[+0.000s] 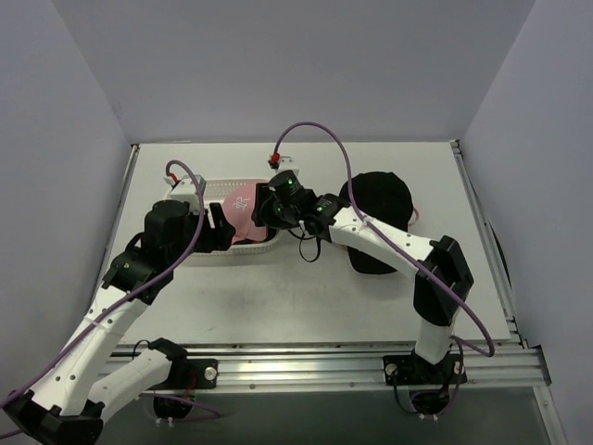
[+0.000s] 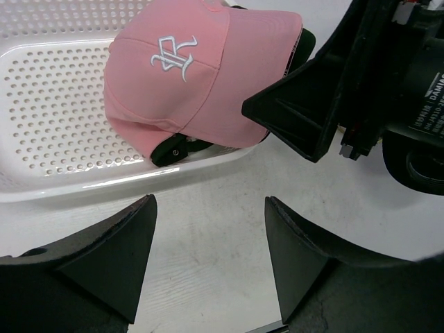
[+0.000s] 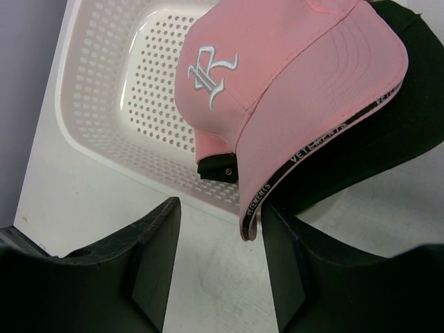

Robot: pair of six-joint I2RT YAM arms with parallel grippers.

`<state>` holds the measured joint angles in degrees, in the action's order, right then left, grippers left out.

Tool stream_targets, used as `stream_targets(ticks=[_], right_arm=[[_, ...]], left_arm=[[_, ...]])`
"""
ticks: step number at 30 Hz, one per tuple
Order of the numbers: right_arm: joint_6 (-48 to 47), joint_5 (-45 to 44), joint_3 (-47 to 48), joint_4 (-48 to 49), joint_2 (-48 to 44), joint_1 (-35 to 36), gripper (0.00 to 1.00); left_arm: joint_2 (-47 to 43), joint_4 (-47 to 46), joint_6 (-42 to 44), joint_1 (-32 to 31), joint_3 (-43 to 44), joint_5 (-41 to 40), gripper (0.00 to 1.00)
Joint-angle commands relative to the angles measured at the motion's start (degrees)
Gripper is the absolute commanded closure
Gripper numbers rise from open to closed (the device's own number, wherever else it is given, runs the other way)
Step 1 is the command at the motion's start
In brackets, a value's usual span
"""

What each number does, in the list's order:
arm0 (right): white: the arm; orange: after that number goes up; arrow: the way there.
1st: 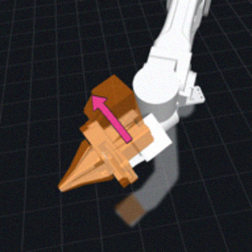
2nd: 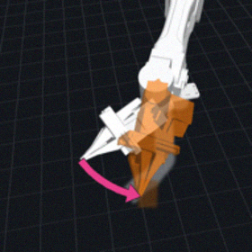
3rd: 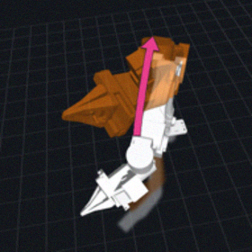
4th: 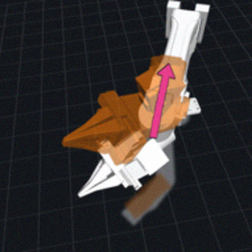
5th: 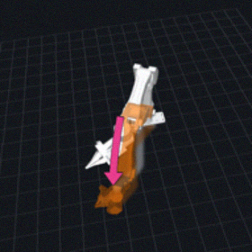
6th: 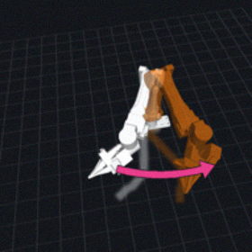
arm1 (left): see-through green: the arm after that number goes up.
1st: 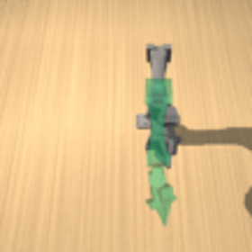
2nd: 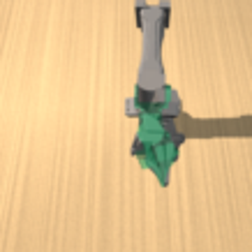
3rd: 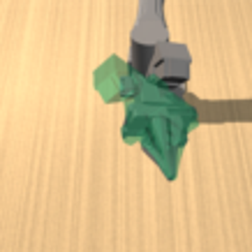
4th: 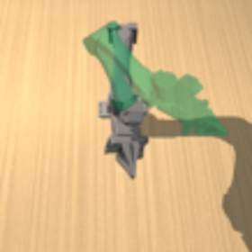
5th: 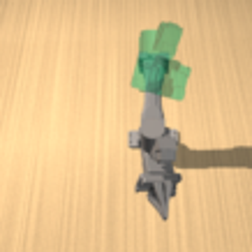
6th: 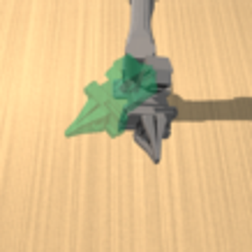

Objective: Stack the hats

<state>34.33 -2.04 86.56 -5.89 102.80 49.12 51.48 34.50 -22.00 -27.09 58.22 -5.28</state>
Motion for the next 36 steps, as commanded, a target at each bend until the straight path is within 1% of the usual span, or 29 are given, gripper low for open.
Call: stream_targets(ticks=[1,5,8,9,11,12,14,15,18,19,20,29,34,36], right_arm=[[1.53,-1.21,1.76,3.87,1.26,-0.69,0.54],[1.71,-1.73,2.55,3.43,3.01,-1.48,0.54],[1.71,-2.43,3.17,2.9,4.51,-1.92,0.57],[1.8,-2.79,3.43,2.82,5.12,-2.01,0.61],[1.97,-3.05,3.52,2.73,5.56,-2.28,0.66],[2.06,-2.97,3.52,2.81,5.74,-2.28,0.72],[2.06,-2.09,3.35,3.78,5.39,-2.28,0.78],[2.15,-1.74,3.35,4.22,4.87,-2.36,0.85],[2.59,0.81,3.08,5.28,3.55,-2.72,0.96],[2.85,1.42,3.17,7.62,3.2,-3.15,0.99],[3.03,3.78,3.17,8.0,2.93,-3.42,1.0],[6.72,13.02,4.84,12.39,-1.46,-7.37,1.0],[9.79,19.96,1.77,20.12,-3.48,-9.66,1.0],[11.29,20.94,0.89,22.31,-4.01,-10.27,1.0]], left_arm=[[-1.03,-1.19,0.55,0.55,0.32,0.97,0.28],[-1.3,-1.37,0.55,0.72,0.14,1.5,0.28],[-1.21,-1.54,0.38,0.81,-0.03,1.76,0.27],[-1.21,-1.54,0.2,0.81,-0.12,1.85,0.27],[-1.12,-1.72,0.12,0.81,-0.21,2.03,0.27],[-1.04,-1.8,0.11,0.81,-0.3,2.2,0.27],[-1.03,-1.81,0.11,0.81,-0.3,2.29,0.27],[-0.95,-1.81,0.03,0.81,-0.3,2.29,0.27],[-0.86,-1.81,0.03,0.81,-0.12,2.38,0.27],[-0.86,-1.89,0.03,0.81,-0.21,2.38,0.27],[-0.86,-1.89,0.03,0.81,-0.3,2.38,0.27],[-1.03,-1.1,0.11,0.81,1.19,1.85,0.27],[-1.47,-1.01,-0.59,0.81,1.2,2.11,0.27],[-1.56,-0.75,-0.68,0.81,1.37,2.11,0.27]])
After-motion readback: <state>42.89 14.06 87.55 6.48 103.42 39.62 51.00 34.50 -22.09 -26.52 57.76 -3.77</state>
